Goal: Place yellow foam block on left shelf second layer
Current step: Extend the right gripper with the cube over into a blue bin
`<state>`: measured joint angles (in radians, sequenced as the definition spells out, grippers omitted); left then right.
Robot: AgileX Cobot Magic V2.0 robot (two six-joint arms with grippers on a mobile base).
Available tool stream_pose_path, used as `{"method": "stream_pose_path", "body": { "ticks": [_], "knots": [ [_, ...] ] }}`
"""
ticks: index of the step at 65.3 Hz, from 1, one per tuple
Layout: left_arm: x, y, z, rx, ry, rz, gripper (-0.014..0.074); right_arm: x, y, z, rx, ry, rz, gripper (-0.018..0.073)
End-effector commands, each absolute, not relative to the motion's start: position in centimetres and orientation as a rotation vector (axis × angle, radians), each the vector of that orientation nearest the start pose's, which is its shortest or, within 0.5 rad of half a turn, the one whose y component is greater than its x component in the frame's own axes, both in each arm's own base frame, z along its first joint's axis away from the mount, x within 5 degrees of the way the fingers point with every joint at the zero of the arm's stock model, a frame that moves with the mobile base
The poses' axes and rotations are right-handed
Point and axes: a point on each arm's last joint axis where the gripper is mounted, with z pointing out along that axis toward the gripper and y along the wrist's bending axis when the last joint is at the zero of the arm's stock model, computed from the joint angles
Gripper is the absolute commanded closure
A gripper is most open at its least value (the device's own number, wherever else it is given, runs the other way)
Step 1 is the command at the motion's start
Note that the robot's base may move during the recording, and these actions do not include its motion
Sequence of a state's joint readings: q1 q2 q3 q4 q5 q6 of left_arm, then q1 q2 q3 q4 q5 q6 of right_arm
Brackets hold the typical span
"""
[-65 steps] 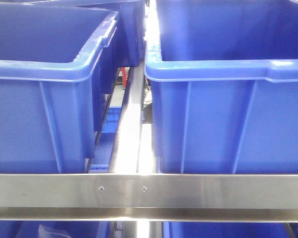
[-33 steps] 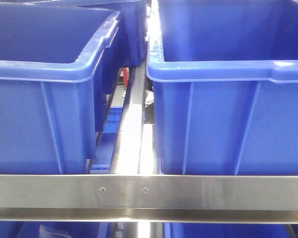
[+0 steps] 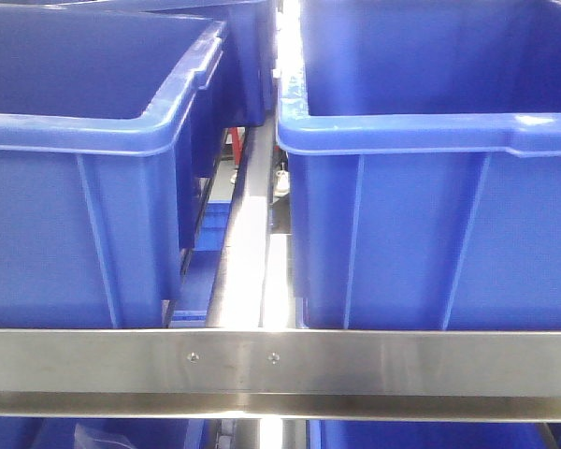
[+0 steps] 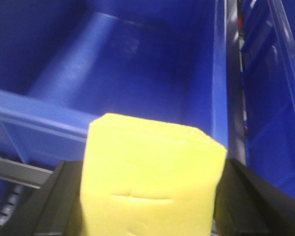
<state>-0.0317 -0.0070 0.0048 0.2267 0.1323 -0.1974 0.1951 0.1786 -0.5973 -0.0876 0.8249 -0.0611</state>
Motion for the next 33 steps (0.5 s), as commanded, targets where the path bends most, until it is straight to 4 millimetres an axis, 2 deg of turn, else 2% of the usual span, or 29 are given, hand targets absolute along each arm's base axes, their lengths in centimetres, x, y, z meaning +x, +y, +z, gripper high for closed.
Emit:
{"method": "stream_pose_path", "body": {
  "ticks": [1, 10, 23, 33],
  "knots": [
    [5.6, -0.1, 20.0, 0.038, 1.539, -0.005, 0.0460, 3.8, 0.4, 35.6, -0.246, 1.760, 0.025, 0.0237],
    [5.6, -0.1, 20.0, 0.038, 1.539, -0.005, 0.0460, 7.0, 1.4, 38.6, -0.241, 1.788, 0.098, 0.0237],
    [5.6, -0.1, 20.0, 0.038, 1.539, -0.005, 0.0460, 13.9, 3.1, 41.2, -0.243, 1.902, 0.122, 0.0237],
    [5.6, -0.1, 20.0, 0.038, 1.539, -0.005, 0.0460, 19.6, 4.3, 41.1, -0.228, 2.010, 0.133, 0.0237]
  ]
}}
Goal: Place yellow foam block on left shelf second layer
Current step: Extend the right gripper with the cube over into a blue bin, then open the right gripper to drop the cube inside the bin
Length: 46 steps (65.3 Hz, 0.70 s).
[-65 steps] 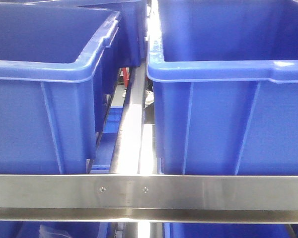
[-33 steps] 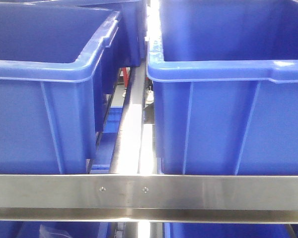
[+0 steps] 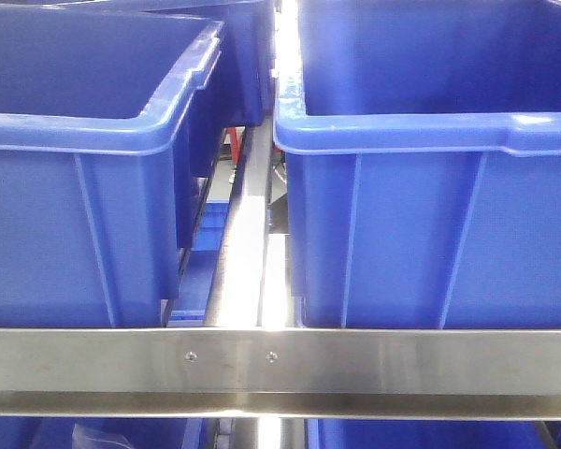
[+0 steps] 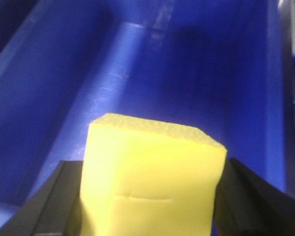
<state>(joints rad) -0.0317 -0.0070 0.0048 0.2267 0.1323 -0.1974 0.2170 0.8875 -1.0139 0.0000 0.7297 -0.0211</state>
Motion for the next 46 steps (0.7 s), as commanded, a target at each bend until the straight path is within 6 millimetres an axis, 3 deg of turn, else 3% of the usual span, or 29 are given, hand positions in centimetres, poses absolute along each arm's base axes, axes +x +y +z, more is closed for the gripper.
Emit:
{"method": "stream_pose_path", "body": {
  "ticks": [1, 14, 25, 46],
  "knots": [
    [5.6, -0.1, 20.0, 0.038, 1.539, -0.005, 0.0460, 20.2, 4.5, 41.1, -0.229, 2.019, 0.132, 0.0237],
    [5.6, -0.1, 20.0, 0.038, 1.539, -0.005, 0.0460, 26.5, 6.8, 39.0, -0.272, 2.108, 0.144, 0.0241],
    [5.6, -0.1, 20.0, 0.038, 1.539, -0.005, 0.0460, 30.9, 8.7, 35.5, -0.308, 2.188, 0.146, 0.0241],
    [5.6, -0.1, 20.0, 0.038, 1.539, -0.005, 0.0460, 35.3, 9.5, 30.1, -0.334, 2.264, 0.104, 0.0241]
  ]
}}
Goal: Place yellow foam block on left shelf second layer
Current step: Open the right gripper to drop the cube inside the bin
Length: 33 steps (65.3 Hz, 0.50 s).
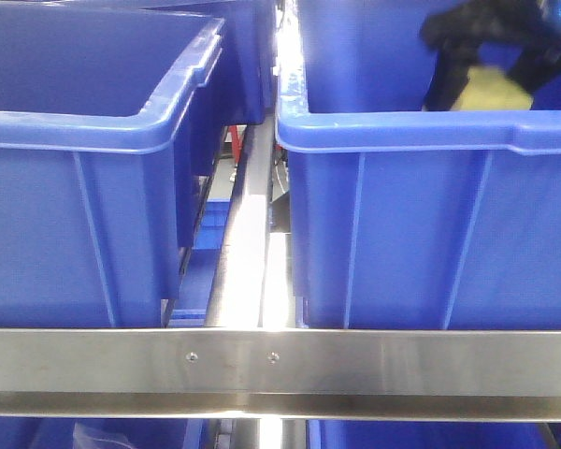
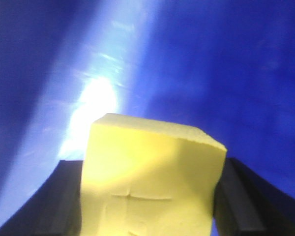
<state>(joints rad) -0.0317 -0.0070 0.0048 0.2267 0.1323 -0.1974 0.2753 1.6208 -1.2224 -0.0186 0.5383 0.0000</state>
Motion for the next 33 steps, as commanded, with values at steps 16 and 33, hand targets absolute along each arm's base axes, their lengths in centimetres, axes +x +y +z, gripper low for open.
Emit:
{"method": "stream_pose_path", "body": {
  "ticks": [16, 33],
  "knots": [
    [5.6, -0.1, 20.0, 0.038, 1.539, -0.005, 0.0460, 36.0, 9.7, 28.5, -0.349, 2.306, 0.093, 0.0223],
    [5.6, -0.1, 20.0, 0.038, 1.539, -0.005, 0.0460, 36.0, 9.7, 28.4, -0.350, 2.312, 0.092, -0.0075]
  ]
}}
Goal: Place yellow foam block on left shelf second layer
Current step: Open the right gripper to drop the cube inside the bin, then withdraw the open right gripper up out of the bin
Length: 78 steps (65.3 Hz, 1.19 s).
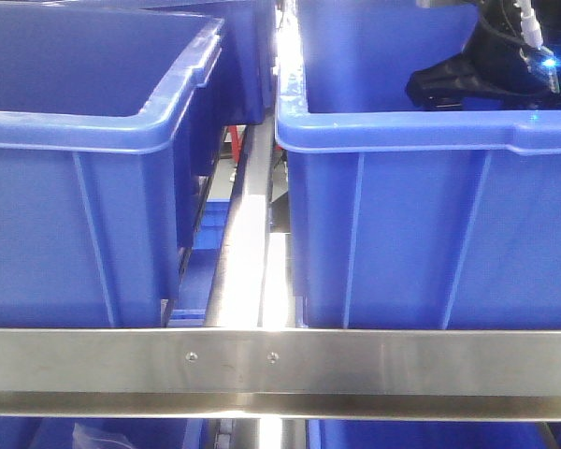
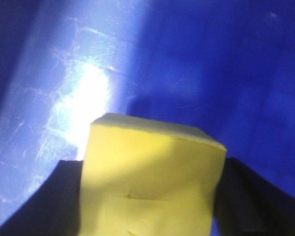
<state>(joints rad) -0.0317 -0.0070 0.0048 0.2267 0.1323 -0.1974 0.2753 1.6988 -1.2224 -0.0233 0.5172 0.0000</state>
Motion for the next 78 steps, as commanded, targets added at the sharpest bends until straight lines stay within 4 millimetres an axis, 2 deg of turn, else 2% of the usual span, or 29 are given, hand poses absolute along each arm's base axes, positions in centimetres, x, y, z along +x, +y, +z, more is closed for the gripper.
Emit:
{"method": "stream_pose_path", "body": {
  "ticks": [1, 18, 30, 36, 41, 48, 59, 64, 78],
  "knots": [
    [5.6, -0.1, 20.0, 0.038, 1.539, -0.005, 0.0460, 36.0, 9.7, 28.4, -0.350, 2.312, 0.092, -0.0066],
    [5.6, -0.1, 20.0, 0.038, 1.539, -0.005, 0.0460, 35.7, 9.6, 28.8, -0.349, 2.314, 0.091, -0.0065],
    [5.6, -0.1, 20.0, 0.038, 1.539, -0.005, 0.0460, 33.6, 9.0, 31.1, -0.337, 2.230, 0.103, -0.0063],
    [5.6, -0.1, 20.0, 0.038, 1.539, -0.005, 0.0460, 31.4, 8.5, 32.2, -0.316, 2.135, 0.126, -0.0057],
    [5.6, -0.1, 20.0, 0.038, 1.539, -0.005, 0.0460, 29.2, 7.9, 32.9, -0.305, 2.060, 0.136, -0.0014],
    [5.6, -0.1, 20.0, 0.038, 1.539, -0.005, 0.0459, 25.7, 7.0, 33.7, -0.292, 1.963, 0.147, 0.0127],
    [5.6, -0.1, 20.0, 0.038, 1.539, -0.005, 0.0460, 20.3, 5.5, 34.2, -0.274, 1.847, 0.160, 0.0420],
    [5.6, -0.1, 20.0, 0.038, 1.539, -0.005, 0.0460, 18.0, 4.9, 34.5, -0.264, 1.779, 0.167, 0.0507],
    [5.6, -0.1, 20.0, 0.038, 1.539, -0.005, 0.0460, 12.6, 3.4, 33.7, -0.237, 1.588, 0.183, 0.0505]
  ]
}}
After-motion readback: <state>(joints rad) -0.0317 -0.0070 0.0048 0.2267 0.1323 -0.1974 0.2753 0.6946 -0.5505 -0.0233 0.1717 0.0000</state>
